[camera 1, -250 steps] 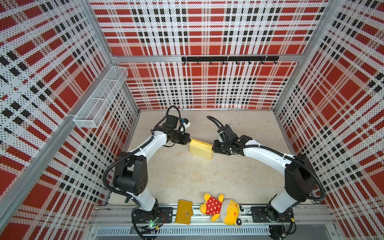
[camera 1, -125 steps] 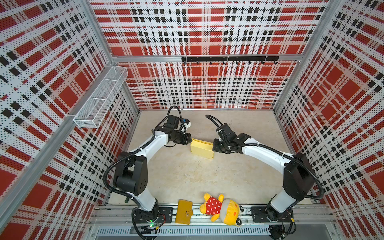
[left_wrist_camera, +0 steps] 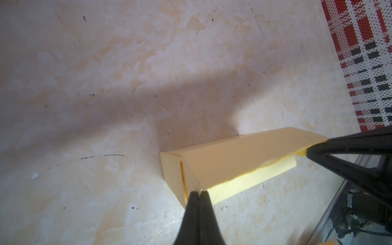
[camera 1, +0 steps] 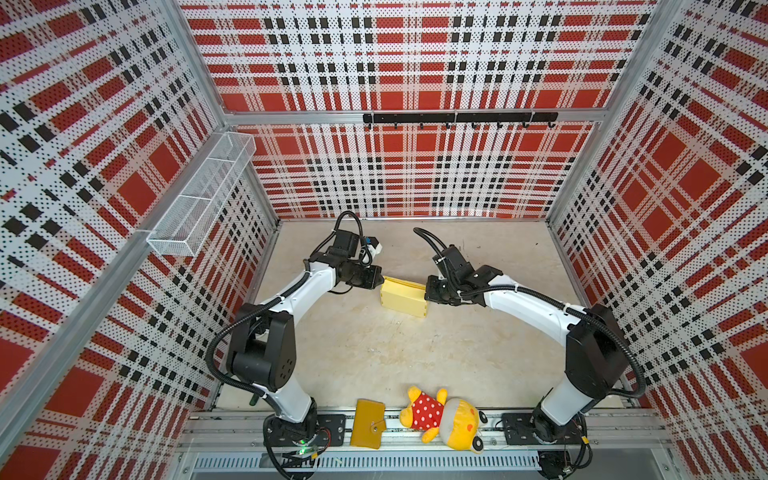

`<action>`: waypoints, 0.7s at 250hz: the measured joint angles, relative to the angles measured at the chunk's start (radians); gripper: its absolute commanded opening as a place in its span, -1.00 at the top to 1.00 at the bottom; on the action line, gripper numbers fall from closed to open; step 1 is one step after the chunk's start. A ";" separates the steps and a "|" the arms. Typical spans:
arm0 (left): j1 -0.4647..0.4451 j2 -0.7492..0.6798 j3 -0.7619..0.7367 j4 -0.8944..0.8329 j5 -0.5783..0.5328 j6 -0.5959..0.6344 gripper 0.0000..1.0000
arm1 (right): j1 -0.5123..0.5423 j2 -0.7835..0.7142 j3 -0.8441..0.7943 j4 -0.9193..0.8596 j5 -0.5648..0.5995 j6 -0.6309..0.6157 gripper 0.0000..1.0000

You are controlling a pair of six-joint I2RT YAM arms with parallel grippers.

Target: Fold the paper box

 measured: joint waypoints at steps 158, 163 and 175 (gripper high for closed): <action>0.001 0.001 0.000 0.013 -0.018 -0.001 1.00 | -0.019 0.000 -0.010 0.045 -0.051 0.050 0.96; 0.001 0.002 0.000 0.014 -0.018 -0.001 1.00 | -0.019 0.000 -0.013 0.047 -0.053 0.050 0.96; 0.001 0.003 0.000 0.016 -0.018 0.000 1.00 | -0.019 0.000 -0.019 0.051 -0.054 0.050 0.96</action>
